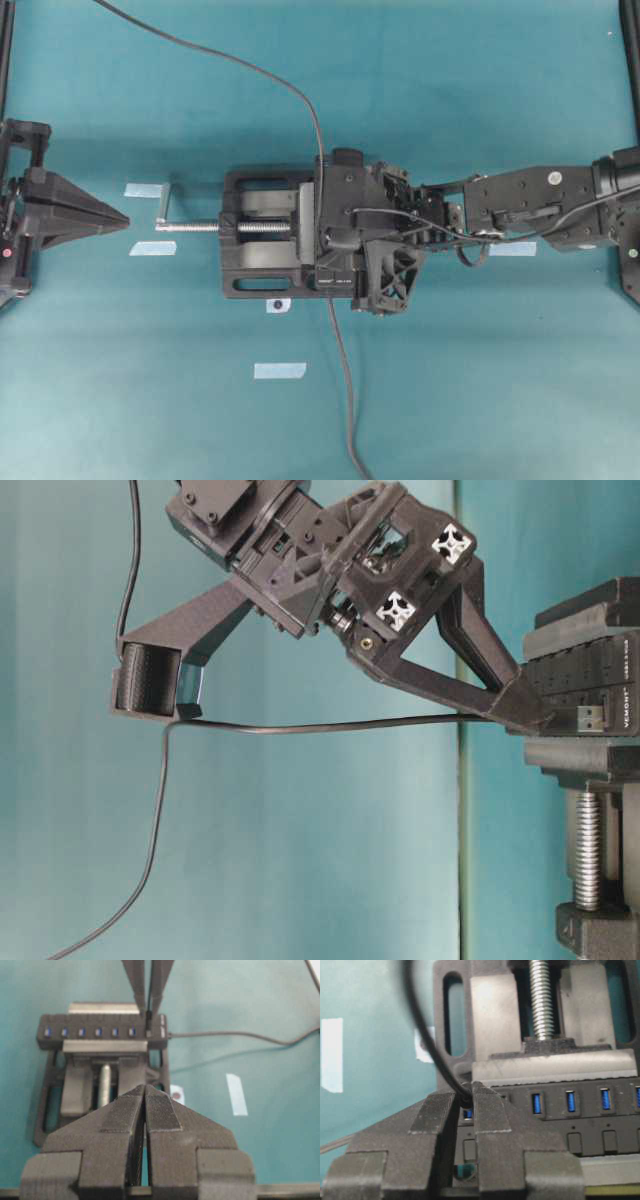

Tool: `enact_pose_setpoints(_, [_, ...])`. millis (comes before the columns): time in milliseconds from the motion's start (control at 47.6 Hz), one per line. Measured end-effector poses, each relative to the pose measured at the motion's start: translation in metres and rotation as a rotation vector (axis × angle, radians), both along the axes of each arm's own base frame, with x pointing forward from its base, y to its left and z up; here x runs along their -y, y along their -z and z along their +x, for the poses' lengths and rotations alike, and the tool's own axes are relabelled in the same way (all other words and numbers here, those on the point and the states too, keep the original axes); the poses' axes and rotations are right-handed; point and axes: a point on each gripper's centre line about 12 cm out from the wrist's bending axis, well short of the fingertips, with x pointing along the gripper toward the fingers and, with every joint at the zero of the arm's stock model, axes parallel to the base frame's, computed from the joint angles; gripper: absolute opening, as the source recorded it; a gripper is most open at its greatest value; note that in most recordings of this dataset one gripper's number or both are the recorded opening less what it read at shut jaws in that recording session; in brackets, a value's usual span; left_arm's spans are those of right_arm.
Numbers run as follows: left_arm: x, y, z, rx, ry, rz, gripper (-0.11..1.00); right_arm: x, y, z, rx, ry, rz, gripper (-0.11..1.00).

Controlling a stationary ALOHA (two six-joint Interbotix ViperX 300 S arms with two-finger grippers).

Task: Insert the USB into the front port of the fixed hub.
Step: 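Push the USB plug into the front port with the right gripper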

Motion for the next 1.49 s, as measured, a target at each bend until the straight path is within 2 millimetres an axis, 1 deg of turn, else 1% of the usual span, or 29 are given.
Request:
enact_pose_setpoints(336, [0.0003, -0.0003, 0.0001, 0.003, 0.002, 0.0, 0.0, 0.0019, -0.0009, -0.0005, -0.032, 0.001, -0.004, 0.05])
enact_pose_setpoints(525, [0.0003, 0.0003, 0.0, 0.001, 0.001, -0.002, 0.0, -0.0024, -0.0026, 0.0001, -0.044, -0.011, -0.007, 0.05])
enact_pose_setpoints(756, [0.0003, -0.0006, -0.0001, 0.005, 0.002, 0.0, 0.0, -0.003, -0.003, 0.0009, -0.043, -0.013, -0.007, 0.05])
enact_pose_setpoints(1071, [0.0003, -0.0009, 0.0004, 0.012, 0.002, 0.0, 0.0, -0.007, -0.0098, 0.0059, -0.024, -0.021, -0.005, 0.05])
enact_pose_setpoints(1491, [0.0004, 0.0039, -0.0005, 0.005, -0.012, -0.039, 0.0, -0.0069, -0.0061, 0.0032, -0.06, -0.023, -0.007, 0.05])
